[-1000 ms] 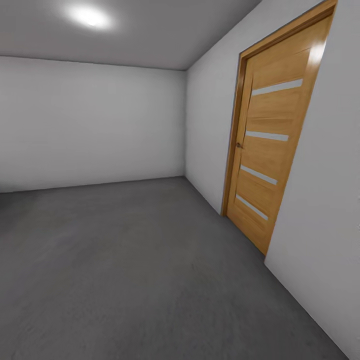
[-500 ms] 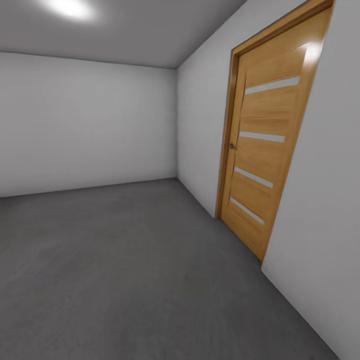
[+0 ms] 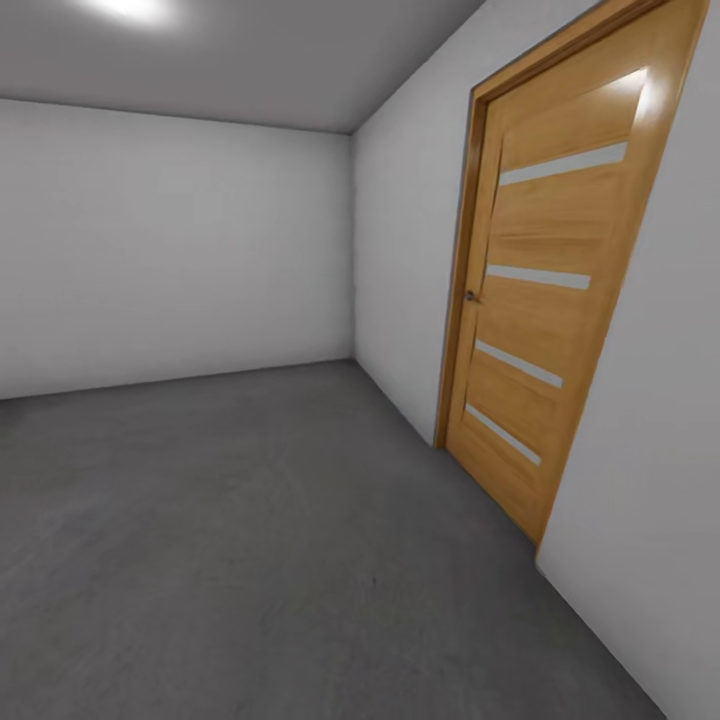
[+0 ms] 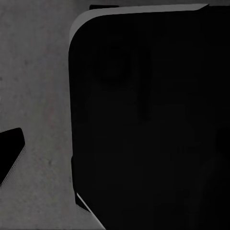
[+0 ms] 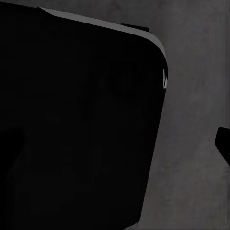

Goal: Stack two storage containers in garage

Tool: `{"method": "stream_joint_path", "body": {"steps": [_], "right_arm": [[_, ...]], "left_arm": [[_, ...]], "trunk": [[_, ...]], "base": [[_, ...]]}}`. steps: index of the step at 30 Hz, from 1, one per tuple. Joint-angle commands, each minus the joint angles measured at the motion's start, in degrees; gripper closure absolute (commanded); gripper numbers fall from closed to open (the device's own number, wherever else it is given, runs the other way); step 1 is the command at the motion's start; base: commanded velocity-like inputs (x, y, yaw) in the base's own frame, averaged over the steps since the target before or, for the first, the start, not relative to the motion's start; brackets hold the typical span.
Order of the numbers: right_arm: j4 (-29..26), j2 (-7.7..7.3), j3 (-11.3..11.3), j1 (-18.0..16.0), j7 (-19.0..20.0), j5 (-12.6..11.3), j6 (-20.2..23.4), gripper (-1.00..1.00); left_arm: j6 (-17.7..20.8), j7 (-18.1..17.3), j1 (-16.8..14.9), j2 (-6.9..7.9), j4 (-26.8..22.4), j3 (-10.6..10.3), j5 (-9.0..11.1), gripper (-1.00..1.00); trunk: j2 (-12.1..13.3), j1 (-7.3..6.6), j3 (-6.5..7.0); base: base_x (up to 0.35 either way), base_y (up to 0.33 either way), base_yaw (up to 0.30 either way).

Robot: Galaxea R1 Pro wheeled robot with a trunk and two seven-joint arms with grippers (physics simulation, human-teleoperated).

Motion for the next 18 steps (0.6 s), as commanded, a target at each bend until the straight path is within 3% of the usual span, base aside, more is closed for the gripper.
{"method": "stream_joint_path", "body": {"steps": [1, 18], "right_arm": [[0.04, 0.00, 0.49, -0.01, -0.03, -0.53, -0.23, -1.00], [0.04, 0.09, 0.49, -0.01, -0.03, -0.45, -0.23, -1.00]], "left_arm": [[-0.05, -0.03, -0.01, 0.01, -0.02, 0.01, 0.10, -1.00], [0.07, -0.03, -0.01, 0.02, -0.02, 0.01, 0.17, -1.00]], "trunk": [[-0.02, 0.03, -0.04], [-0.02, 0.03, -0.04]], "base": [[0.322, 0.000, 0.000], [0.322, 0.000, 0.000]]}}
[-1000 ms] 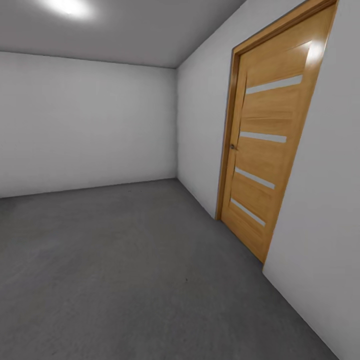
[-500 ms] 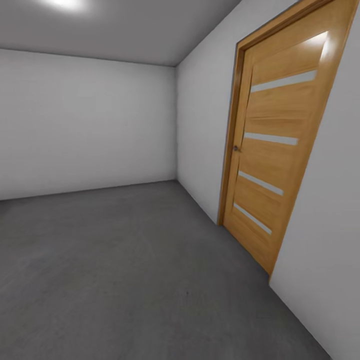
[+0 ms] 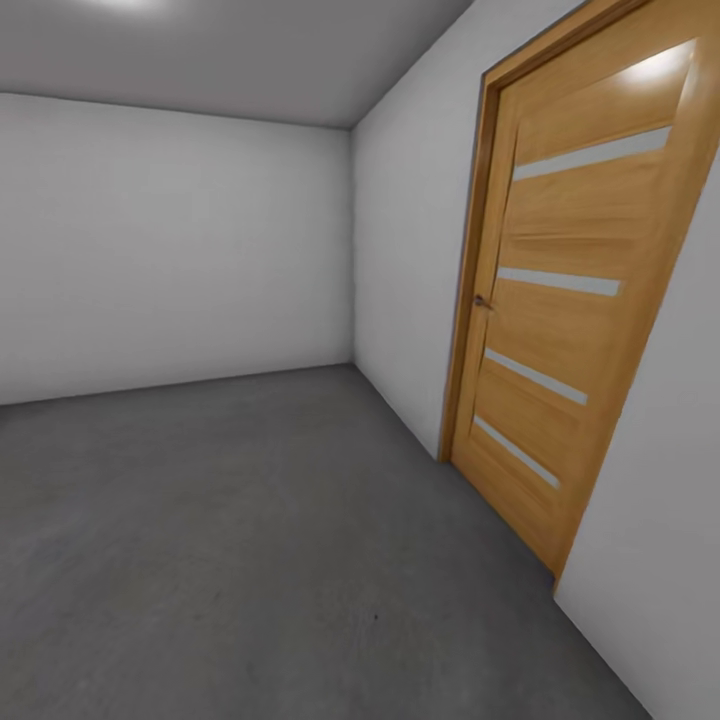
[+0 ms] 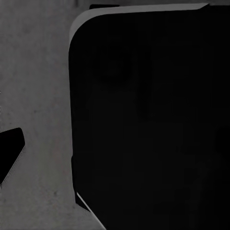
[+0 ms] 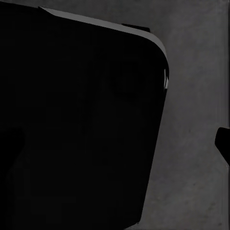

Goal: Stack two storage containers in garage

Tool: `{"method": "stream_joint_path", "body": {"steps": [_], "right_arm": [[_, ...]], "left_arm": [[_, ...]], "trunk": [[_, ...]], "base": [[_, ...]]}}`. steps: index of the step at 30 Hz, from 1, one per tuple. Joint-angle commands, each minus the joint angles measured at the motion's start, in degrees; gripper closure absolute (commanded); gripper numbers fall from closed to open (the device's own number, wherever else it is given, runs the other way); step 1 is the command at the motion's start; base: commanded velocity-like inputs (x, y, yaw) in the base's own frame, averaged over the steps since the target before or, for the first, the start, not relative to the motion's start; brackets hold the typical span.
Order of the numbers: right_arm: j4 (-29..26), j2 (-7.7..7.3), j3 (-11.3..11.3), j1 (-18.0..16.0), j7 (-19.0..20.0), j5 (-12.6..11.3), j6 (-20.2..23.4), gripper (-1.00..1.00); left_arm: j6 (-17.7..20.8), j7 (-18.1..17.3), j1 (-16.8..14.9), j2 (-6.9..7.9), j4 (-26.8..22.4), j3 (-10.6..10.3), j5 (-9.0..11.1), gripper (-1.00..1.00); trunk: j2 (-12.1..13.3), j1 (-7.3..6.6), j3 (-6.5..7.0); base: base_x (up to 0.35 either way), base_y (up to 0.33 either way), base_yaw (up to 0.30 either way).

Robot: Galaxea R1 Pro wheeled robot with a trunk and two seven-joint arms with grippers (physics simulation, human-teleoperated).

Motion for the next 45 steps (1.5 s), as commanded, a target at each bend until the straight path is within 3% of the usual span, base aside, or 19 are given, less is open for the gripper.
{"method": "stream_joint_path", "body": {"steps": [1, 45], "right_arm": [[0.04, 0.01, 0.48, -0.01, -0.03, -0.55, -0.23, -1.00], [0.04, 0.02, 0.49, -0.01, -0.03, -0.32, -0.23, -1.00]], "left_arm": [[-0.03, -0.04, -0.01, 0.00, -0.02, 0.01, 0.11, -1.00], [-0.17, -0.03, -0.01, 0.02, -0.02, 0.10, 0.21, -1.00]], "trunk": [[-0.02, 0.03, -0.04], [-0.02, 0.03, -0.04]], "base": [[0.323, 0.000, 0.000], [0.323, 0.000, 0.000]]}}
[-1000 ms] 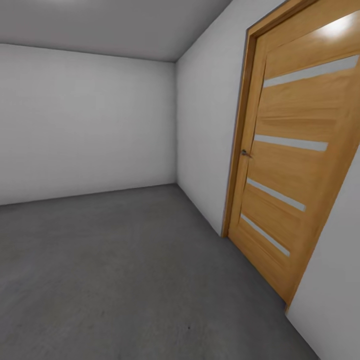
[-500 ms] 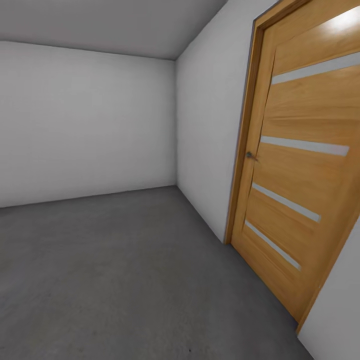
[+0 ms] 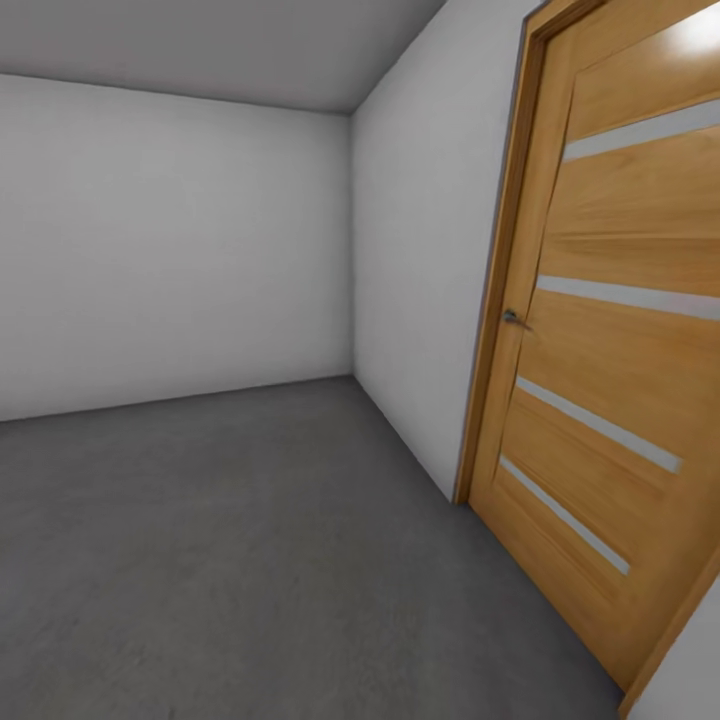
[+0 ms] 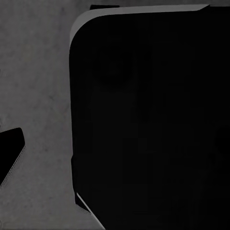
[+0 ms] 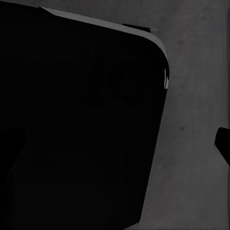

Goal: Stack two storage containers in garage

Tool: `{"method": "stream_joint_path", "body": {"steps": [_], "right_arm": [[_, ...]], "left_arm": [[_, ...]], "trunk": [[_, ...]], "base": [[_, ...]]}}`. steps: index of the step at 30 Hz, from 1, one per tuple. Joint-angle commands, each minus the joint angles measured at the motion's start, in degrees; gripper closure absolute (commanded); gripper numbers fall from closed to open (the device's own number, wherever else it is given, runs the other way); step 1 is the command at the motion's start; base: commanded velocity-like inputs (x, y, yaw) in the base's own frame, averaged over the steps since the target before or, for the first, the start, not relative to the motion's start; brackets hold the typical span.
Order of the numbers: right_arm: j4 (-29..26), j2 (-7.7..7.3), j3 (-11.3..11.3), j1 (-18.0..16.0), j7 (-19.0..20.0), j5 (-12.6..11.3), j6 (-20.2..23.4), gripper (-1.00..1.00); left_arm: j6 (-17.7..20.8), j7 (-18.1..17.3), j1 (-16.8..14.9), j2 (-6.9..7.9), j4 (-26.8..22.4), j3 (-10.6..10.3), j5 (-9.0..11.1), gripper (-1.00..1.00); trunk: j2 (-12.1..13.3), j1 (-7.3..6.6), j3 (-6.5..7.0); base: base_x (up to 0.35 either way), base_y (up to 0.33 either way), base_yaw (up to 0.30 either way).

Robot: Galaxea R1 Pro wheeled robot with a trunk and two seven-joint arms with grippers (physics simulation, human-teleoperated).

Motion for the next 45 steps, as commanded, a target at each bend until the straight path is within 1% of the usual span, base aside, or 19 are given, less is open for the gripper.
{"method": "stream_joint_path", "body": {"steps": [1, 37, 45], "right_arm": [[0.04, 0.01, 0.48, -0.01, -0.03, -0.57, -0.23, -1.00], [0.04, 0.04, 0.48, -0.01, -0.03, -0.70, -0.32, -1.00], [0.04, 0.01, 0.48, -0.01, -0.03, -0.84, -0.32, -1.00]], "left_arm": [[-0.05, -0.04, -0.01, -0.01, -0.02, 0.02, 0.12, -1.00], [-0.04, -0.05, -0.01, 0.04, -0.02, 0.02, 0.12, -1.00], [-0.07, -0.04, -0.01, 0.03, -0.02, 0.02, 0.08, -1.00]], "trunk": [[-0.02, 0.03, -0.04], [-0.02, 0.03, -0.04], [-0.02, 0.03, -0.04]], "base": [[0.323, 0.000, 0.000], [0.323, 0.000, 0.000], [0.323, 0.000, -0.182]]}}
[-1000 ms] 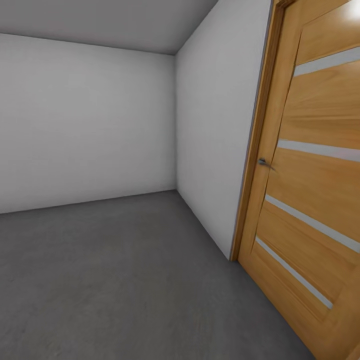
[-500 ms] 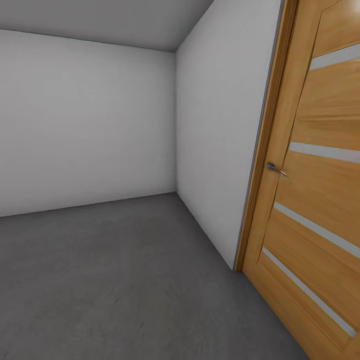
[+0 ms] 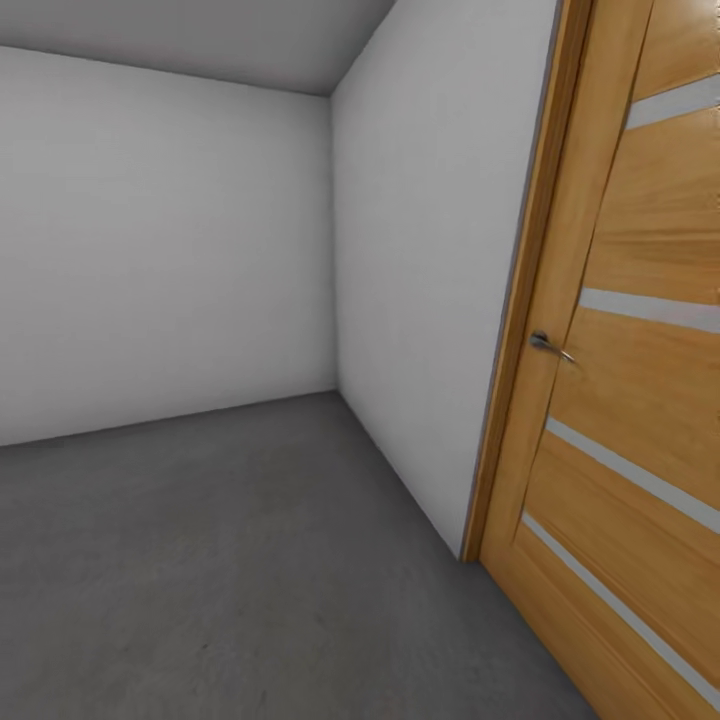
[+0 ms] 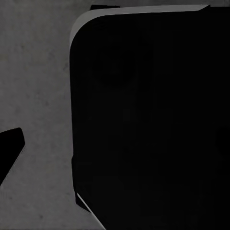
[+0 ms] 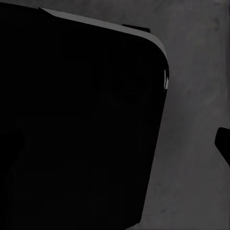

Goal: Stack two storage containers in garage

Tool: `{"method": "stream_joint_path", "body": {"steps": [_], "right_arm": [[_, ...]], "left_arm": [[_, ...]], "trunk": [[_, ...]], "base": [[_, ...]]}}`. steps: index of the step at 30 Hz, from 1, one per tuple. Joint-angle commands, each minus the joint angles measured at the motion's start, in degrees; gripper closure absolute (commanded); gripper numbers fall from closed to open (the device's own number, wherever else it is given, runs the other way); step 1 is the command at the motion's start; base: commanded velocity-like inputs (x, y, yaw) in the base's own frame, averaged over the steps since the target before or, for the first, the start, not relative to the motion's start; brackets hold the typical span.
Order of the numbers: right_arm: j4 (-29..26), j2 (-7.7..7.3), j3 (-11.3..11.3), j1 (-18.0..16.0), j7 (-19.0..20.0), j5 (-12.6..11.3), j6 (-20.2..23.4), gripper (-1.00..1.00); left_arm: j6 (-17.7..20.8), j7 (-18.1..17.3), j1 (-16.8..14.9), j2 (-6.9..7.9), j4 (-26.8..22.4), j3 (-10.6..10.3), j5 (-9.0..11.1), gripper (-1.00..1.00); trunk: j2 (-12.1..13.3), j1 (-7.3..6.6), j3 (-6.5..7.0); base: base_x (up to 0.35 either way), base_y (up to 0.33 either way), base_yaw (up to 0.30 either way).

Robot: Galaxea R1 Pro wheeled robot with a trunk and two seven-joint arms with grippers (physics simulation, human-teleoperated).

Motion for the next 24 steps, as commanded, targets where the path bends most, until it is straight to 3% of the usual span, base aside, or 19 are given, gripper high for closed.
{"method": "stream_joint_path", "body": {"steps": [1, 12, 24], "right_arm": [[0.04, 0.01, 0.48, -0.01, -0.03, -0.55, -0.22, -1.00], [0.04, 0.00, 0.48, -0.01, -0.03, -0.56, -0.22, -1.00], [0.04, 0.00, 0.48, -0.01, -0.03, -0.56, -0.22, -1.00]], "left_arm": [[-0.07, -0.04, -0.01, -0.02, -0.01, 0.02, 0.09, -1.00], [-0.23, -0.05, -0.01, -0.01, -0.01, 0.10, -0.11, -1.00], [-0.29, -0.06, -0.01, -0.05, -0.01, 0.11, -0.12, -1.00]], "trunk": [[-0.02, 0.03, -0.04], [-0.02, 0.03, -0.04], [-0.02, 0.03, -0.04]], "base": [[0.323, 0.000, -0.236], [0.294, 0.000, -0.244], [0.028, 0.000, -0.246]]}}
